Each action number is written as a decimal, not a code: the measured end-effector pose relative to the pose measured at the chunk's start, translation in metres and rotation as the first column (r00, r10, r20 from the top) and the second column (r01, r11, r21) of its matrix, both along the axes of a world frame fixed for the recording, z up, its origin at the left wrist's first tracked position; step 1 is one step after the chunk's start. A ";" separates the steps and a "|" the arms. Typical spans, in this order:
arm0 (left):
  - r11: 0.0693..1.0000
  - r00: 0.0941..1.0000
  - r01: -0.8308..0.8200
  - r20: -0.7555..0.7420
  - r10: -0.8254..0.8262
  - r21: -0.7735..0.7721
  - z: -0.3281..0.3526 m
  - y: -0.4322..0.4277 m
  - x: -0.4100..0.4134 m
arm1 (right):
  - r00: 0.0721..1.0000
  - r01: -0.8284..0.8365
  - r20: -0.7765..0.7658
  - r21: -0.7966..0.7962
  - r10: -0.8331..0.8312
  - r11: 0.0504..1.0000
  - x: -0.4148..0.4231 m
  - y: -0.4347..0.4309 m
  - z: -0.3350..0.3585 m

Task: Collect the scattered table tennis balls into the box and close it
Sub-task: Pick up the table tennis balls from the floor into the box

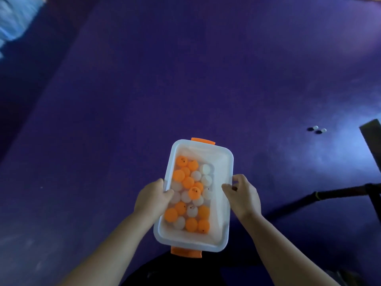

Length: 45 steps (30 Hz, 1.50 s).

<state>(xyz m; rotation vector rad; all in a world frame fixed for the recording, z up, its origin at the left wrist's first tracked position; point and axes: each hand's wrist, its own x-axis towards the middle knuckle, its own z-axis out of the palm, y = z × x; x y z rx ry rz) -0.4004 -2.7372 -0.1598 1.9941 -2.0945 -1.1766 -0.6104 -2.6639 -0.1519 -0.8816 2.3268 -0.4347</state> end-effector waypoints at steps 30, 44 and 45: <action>0.822 0.823 -0.560 0.187 0.537 0.103 -0.303 -0.320 -0.071 | 0.856 -0.504 0.149 0.453 0.495 0.735 -0.129 -0.394 -0.359; 0.720 0.729 -0.685 0.113 0.675 0.113 -0.543 -0.347 -0.125 | 0.756 -0.549 0.034 0.577 0.653 0.605 -0.151 -0.415 -0.667; 0.718 0.727 -0.686 0.110 0.678 0.114 -0.549 -0.347 -0.127 | 0.734 -0.571 0.045 0.581 0.678 0.580 -0.152 -0.414 -0.677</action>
